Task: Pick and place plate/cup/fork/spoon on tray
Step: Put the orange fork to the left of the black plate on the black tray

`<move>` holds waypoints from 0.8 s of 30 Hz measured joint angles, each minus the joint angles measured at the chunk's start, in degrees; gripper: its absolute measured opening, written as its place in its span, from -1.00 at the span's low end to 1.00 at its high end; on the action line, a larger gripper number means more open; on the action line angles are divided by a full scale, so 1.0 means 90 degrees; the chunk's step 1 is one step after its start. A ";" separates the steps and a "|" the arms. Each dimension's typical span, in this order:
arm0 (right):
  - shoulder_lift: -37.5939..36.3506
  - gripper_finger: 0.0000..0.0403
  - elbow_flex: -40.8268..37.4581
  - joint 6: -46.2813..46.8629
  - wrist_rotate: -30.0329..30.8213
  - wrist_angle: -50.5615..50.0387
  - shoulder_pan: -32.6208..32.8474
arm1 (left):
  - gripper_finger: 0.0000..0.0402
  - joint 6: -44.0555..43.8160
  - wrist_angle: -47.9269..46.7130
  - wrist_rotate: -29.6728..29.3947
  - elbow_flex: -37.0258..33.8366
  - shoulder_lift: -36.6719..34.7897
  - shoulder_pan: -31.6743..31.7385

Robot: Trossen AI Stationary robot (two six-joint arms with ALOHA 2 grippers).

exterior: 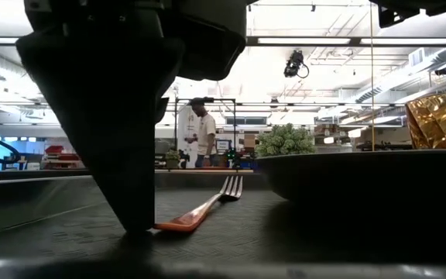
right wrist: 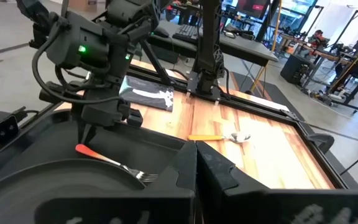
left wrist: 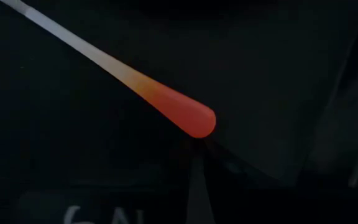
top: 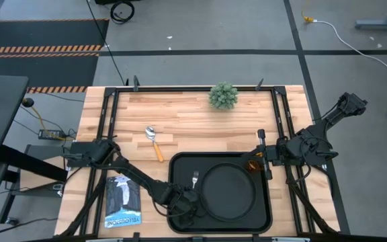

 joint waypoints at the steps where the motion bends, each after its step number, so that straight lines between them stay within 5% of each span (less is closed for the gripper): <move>1: 0.0002 -0.97 0.0000 -0.0002 0.0000 0.0007 -0.0001 | -0.75 0.0001 0.0043 0.0007 -0.0002 0.0002 0.0008; 24: 0.0002 -0.97 0.0000 -0.0032 0.0000 0.0075 -0.0002 | -0.75 0.0076 0.0381 0.0128 0.0037 -0.0049 0.0029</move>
